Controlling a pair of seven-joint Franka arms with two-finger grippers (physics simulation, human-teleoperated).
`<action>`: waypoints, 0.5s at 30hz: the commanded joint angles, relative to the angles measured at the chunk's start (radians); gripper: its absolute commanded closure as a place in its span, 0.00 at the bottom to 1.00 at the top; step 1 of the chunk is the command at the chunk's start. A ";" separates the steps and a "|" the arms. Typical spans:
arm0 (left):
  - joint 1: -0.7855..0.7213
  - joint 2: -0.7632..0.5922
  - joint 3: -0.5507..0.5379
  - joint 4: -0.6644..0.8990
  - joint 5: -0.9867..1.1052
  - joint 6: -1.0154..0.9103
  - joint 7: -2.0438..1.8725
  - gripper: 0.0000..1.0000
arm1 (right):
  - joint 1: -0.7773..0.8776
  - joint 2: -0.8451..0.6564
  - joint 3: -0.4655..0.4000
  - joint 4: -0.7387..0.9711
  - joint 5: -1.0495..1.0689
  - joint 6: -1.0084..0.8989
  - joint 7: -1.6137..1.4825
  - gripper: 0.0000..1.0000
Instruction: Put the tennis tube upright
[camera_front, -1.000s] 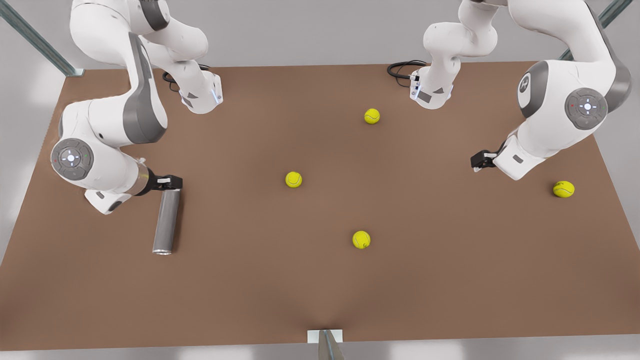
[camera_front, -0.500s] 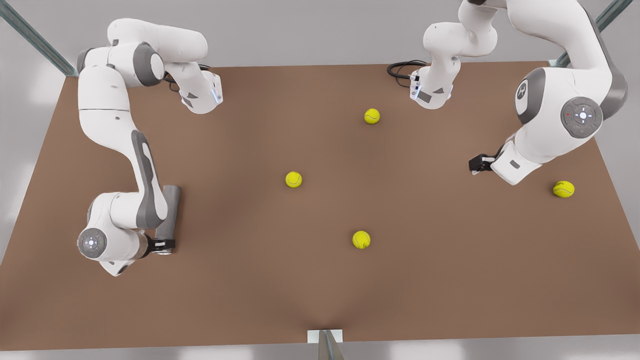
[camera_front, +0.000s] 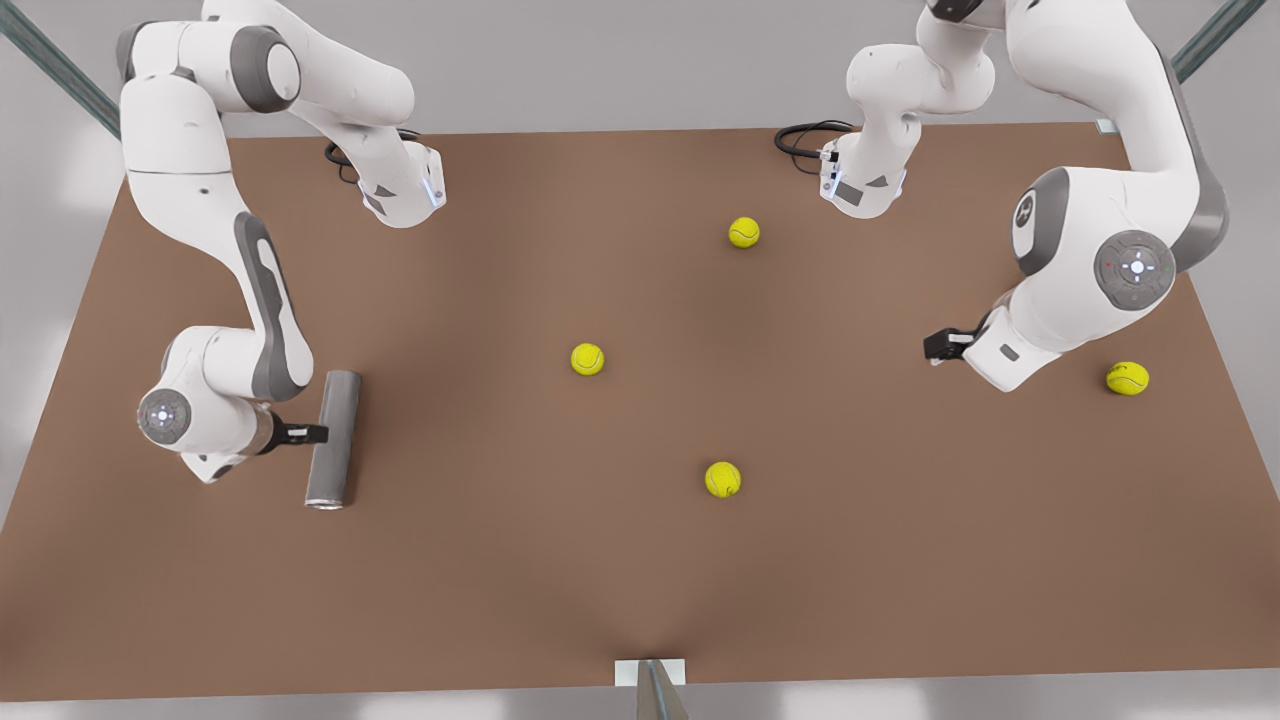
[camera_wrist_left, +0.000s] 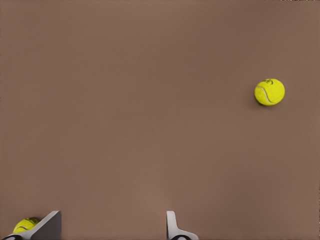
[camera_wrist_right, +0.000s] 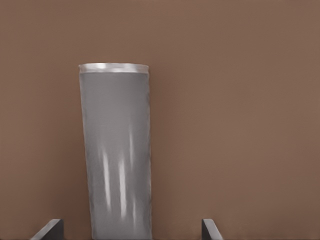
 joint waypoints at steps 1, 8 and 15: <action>-0.001 0.000 0.000 0.000 0.000 0.000 0.000 0.00 | -0.001 0.003 0.000 -0.006 0.000 0.014 0.012 0.00; -0.012 0.003 0.000 0.000 0.001 -0.002 -0.003 0.00 | 0.028 0.007 0.002 -0.049 -0.003 0.028 0.054 0.00; -0.016 0.014 0.000 -0.001 0.001 -0.008 -0.005 0.00 | 0.017 0.063 0.002 -0.051 -0.008 0.039 0.054 0.00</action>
